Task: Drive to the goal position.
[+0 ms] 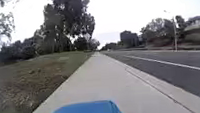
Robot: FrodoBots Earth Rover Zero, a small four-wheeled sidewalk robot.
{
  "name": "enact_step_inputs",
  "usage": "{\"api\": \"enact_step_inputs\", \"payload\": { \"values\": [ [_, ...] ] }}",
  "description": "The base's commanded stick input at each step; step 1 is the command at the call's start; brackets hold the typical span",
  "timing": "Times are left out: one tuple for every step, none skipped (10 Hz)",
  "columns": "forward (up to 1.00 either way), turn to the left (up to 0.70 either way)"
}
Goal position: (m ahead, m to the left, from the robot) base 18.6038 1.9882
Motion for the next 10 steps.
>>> {"api": "enact_step_inputs", "payload": {
  "values": [
    [1.0, 0.0],
    [1.0, 0.0],
    [1.0, 0.0],
    [1.0, 0.0],
    [1.0, 0.0],
    [1.0, 0.0],
    [1.0, 0.0],
    [1.0, 0.0],
    [1.0, 0.0],
    [1.0, 0.0]
  ]
}}
